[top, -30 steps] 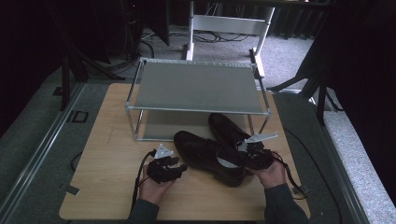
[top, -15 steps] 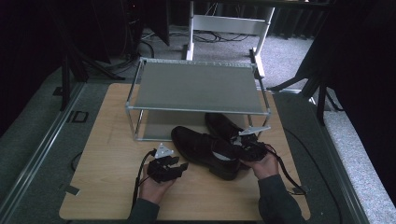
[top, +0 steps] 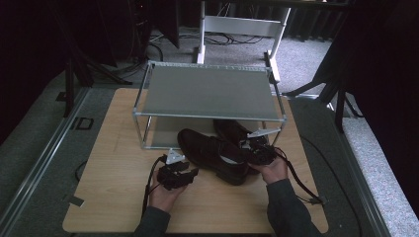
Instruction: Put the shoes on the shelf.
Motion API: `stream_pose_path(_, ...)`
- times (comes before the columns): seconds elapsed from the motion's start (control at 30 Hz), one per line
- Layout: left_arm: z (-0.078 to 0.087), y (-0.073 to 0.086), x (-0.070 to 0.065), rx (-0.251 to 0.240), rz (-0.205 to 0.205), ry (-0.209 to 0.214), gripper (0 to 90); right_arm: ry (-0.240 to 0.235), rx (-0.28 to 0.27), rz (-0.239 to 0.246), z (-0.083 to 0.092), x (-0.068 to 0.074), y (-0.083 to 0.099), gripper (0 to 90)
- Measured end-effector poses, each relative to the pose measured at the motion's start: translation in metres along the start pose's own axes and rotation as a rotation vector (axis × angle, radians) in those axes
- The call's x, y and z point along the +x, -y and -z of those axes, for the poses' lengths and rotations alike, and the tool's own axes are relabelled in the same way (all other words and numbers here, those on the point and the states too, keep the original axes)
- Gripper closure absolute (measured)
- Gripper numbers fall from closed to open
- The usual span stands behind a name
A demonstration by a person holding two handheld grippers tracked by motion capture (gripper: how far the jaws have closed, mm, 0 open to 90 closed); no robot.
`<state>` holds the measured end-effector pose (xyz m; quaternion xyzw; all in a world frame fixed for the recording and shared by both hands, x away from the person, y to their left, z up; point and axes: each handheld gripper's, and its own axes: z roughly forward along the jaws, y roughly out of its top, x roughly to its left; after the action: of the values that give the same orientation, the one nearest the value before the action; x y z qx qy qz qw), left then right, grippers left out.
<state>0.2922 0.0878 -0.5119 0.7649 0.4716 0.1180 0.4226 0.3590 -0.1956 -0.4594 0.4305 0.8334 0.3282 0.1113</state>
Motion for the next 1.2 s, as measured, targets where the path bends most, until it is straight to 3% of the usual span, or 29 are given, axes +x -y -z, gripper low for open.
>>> stream_pose_path(0.1,-0.007,-0.006,-0.002,0.004,-0.001,-0.035,67.1,0.008,-0.005,0.002,-0.003,0.002,-0.003,80.4)
stream_pose_path(0.27,-0.019,-0.012,-0.004,0.007,0.031,-0.055,88.6,0.024,-0.013,-0.001,-0.006,0.004,-0.008,80.4)
stream_pose_path(0.4,-0.024,-0.016,-0.01,0.008,0.028,-0.069,89.9,0.017,-0.028,-0.026,-0.008,0.003,-0.01,80.4)
stream_pose_path(0.57,-0.026,-0.017,-0.025,0.012,-0.01,-0.092,90.0,0.033,-0.039,-0.031,-0.008,0.005,-0.013,80.4)
stream_pose_path(0.7,-0.031,-0.022,-0.029,0.019,-0.022,-0.088,90.0,0.033,-0.051,-0.043,-0.008,0.007,-0.014,80.4)
stream_pose_path(1.0,-0.044,-0.028,-0.023,0.036,-0.01,-0.123,90.0,0.054,-0.047,-0.025,-0.017,0.014,-0.016,80.5)
stream_pose_path(1.2,-0.056,-0.036,-0.014,0.051,-0.033,-0.158,90.0,0.079,-0.063,-0.022,-0.025,0.021,-0.016,80.3)
